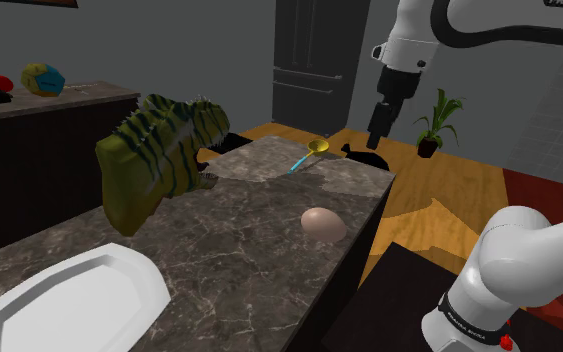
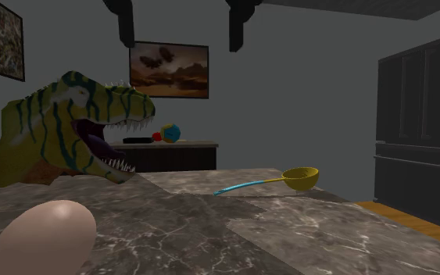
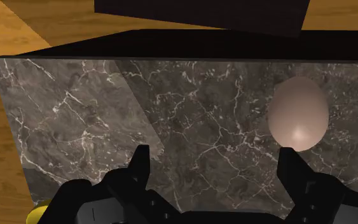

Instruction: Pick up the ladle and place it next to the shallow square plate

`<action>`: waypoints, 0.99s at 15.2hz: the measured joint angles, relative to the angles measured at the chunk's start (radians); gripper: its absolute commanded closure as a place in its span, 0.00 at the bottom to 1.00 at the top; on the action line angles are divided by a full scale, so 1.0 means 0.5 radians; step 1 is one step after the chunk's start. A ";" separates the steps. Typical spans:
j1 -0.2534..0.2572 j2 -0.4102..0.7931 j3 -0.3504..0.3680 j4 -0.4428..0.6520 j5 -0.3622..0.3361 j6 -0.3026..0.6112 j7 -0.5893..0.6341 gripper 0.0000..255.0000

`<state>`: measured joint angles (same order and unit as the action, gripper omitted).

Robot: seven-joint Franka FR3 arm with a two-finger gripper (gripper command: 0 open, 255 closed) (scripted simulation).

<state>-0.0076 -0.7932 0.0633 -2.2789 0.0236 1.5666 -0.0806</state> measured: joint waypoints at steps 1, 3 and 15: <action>0.000 0.000 0.000 0.000 0.000 0.000 0.000 0.00; 0.000 0.026 -0.017 -0.036 -0.044 0.070 -0.061 0.00; -0.054 0.487 -0.244 -0.181 -0.484 0.826 -0.632 0.00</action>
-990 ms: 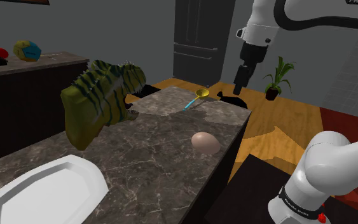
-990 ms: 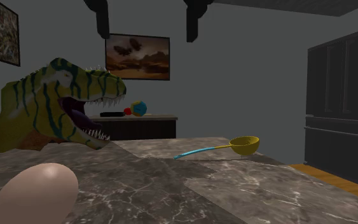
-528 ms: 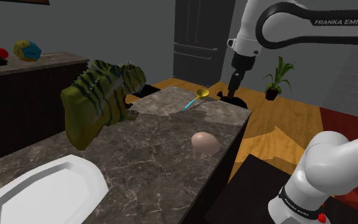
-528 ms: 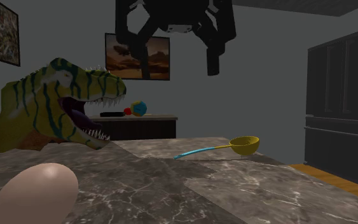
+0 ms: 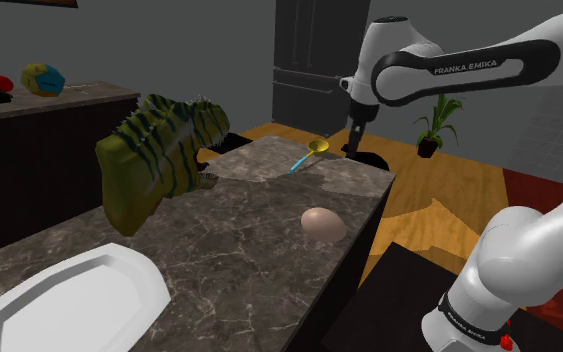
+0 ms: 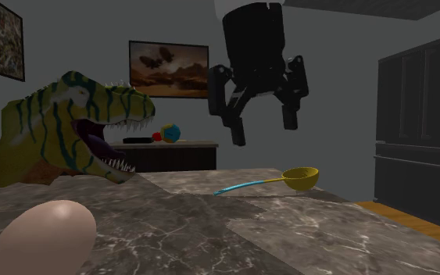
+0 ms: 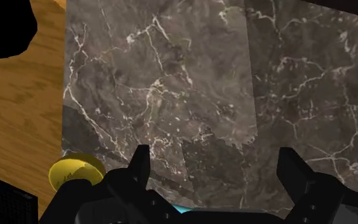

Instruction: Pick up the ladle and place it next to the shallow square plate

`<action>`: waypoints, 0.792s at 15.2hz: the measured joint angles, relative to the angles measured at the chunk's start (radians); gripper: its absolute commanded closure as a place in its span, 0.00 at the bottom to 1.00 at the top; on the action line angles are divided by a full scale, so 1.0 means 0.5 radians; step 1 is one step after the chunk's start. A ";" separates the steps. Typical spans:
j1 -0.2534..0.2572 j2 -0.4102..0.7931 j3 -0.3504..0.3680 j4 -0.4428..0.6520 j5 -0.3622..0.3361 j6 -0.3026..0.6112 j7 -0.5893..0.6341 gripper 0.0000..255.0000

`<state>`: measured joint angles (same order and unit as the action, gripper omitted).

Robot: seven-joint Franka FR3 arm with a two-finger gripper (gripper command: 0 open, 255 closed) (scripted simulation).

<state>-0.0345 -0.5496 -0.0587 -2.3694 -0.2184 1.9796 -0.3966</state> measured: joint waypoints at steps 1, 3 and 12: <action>-0.003 0.070 -0.012 0.013 -0.032 0.074 -0.033 0.00; -0.010 0.171 -0.036 0.030 -0.094 0.195 -0.100 0.00; -0.063 0.758 -0.157 0.298 -0.339 0.712 -0.414 0.00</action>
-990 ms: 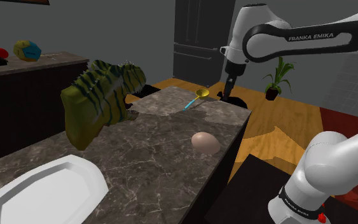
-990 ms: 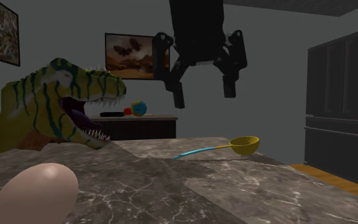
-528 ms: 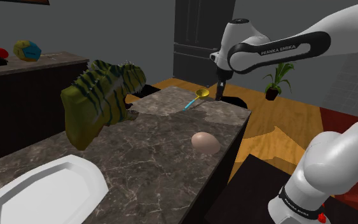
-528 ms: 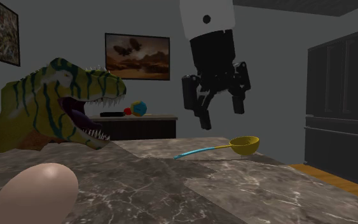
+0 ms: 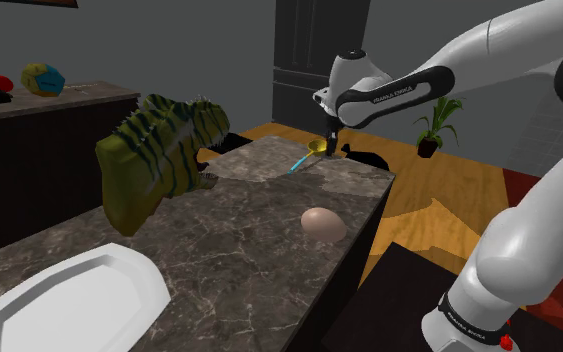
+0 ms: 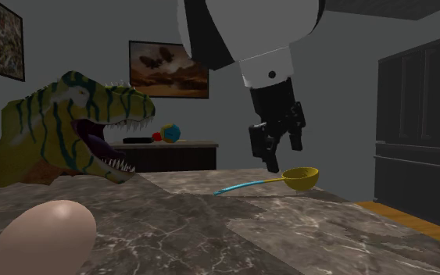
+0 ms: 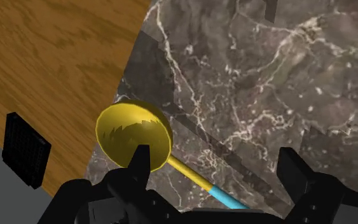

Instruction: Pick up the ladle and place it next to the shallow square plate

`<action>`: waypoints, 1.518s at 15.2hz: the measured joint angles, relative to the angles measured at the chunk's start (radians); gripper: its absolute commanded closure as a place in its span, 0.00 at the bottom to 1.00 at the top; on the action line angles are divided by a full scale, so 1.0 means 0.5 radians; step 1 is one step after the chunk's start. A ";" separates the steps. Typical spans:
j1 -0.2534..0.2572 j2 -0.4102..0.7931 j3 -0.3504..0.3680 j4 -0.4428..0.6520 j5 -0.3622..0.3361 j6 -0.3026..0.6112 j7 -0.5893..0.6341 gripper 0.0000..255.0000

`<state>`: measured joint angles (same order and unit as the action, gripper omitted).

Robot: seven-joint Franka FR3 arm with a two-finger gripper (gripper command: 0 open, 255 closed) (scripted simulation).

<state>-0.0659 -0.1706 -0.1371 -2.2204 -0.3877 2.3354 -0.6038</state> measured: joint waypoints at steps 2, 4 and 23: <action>-0.013 0.130 -0.021 0.082 -0.043 0.098 -0.067 0.00; -0.017 0.228 -0.025 0.137 -0.082 0.173 -0.097 0.00; -0.053 0.438 -0.063 0.176 -0.111 0.374 -0.108 1.00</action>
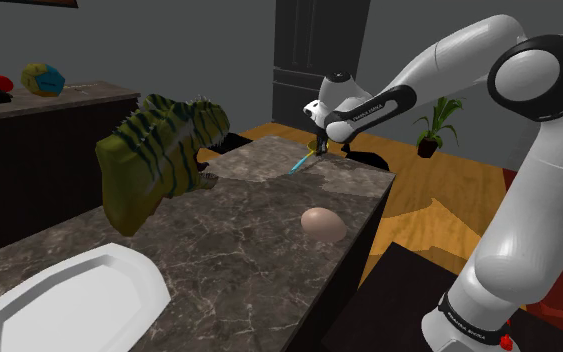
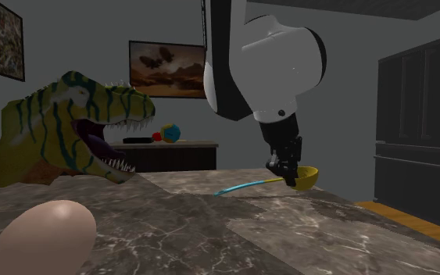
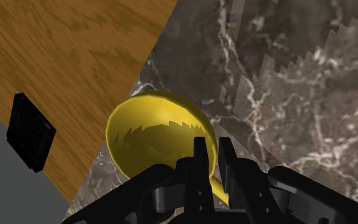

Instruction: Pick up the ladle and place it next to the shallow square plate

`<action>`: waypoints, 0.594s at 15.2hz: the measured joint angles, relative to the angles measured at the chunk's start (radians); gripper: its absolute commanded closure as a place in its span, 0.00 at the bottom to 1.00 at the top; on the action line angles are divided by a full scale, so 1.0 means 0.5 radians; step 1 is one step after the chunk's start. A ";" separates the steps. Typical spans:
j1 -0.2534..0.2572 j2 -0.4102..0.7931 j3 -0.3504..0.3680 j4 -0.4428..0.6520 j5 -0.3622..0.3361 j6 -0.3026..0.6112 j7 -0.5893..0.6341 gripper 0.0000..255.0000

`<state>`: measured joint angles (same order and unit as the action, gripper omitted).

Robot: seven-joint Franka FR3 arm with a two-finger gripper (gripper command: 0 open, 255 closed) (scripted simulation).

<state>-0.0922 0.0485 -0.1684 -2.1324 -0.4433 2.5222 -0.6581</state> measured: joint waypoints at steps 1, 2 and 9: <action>0.000 0.000 0.000 0.000 0.000 0.000 0.000 1.00; 0.000 0.000 0.000 0.000 0.000 0.000 0.000 1.00; 0.004 -0.028 0.005 0.025 0.019 -0.052 -0.022 1.00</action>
<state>-0.0902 0.0346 -0.1659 -2.1197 -0.4339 2.4962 -0.6691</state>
